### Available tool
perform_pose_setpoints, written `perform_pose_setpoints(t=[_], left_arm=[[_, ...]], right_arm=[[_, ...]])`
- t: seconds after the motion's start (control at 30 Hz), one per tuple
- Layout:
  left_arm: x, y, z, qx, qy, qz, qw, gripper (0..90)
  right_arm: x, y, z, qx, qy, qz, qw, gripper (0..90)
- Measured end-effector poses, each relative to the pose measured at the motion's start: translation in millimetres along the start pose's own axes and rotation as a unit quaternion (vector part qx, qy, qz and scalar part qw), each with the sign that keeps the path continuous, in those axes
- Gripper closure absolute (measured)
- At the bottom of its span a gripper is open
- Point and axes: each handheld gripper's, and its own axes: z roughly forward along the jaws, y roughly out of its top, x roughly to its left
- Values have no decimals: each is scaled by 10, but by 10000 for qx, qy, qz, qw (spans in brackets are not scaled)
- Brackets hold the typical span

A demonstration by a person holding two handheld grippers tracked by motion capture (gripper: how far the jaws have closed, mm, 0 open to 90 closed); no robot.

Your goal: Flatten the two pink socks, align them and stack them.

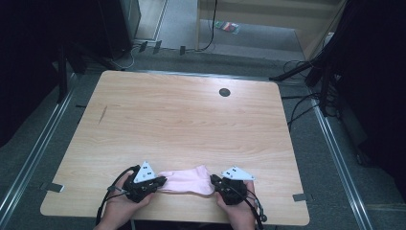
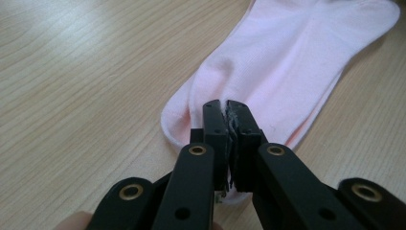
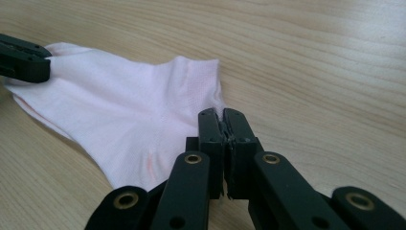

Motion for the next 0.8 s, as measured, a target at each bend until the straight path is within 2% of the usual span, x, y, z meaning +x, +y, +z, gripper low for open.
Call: perform_pose_setpoints(t=[0.1,0.13,0.2,0.27,0.33,0.43,0.5,0.57,0.67,0.8], left_arm=[[10,-1,2,-64,14,-55,10000,828],[20,3,-11,-145,-28,-130,9998,749],[45,16,-71,-446,-129,-268,9986,677],[63,36,-130,-773,-214,-409,9959,628],[54,46,-141,-882,-257,-420,9949,655],[9,31,-42,-528,-148,-222,9982,752],[-2,-8,37,-269,-34,-147,9995,766],[6,-26,55,-276,-44,-113,9995,739],[28,-32,62,-308,-128,-147,9993,705],[54,-28,68,-299,-56,-54,9995,706]], right_arm=[[4,-15,20,-10,11,-16,10000,861],[1,-14,18,-44,39,-6,10000,807],[0,-2,-20,-219,49,44,9997,704],[14,21,-104,-431,148,104,9989,701],[39,38,-146,-568,280,81,9980,731],[119,24,-97,-422,393,-92,9983,754],[150,-14,-19,-190,325,-207,9991,760],[138,-45,46,-32,259,-174,9995,763],[106,-48,73,-27,242,-148,9996,769],[108,-40,87,-39,63,-219,9997,801]])
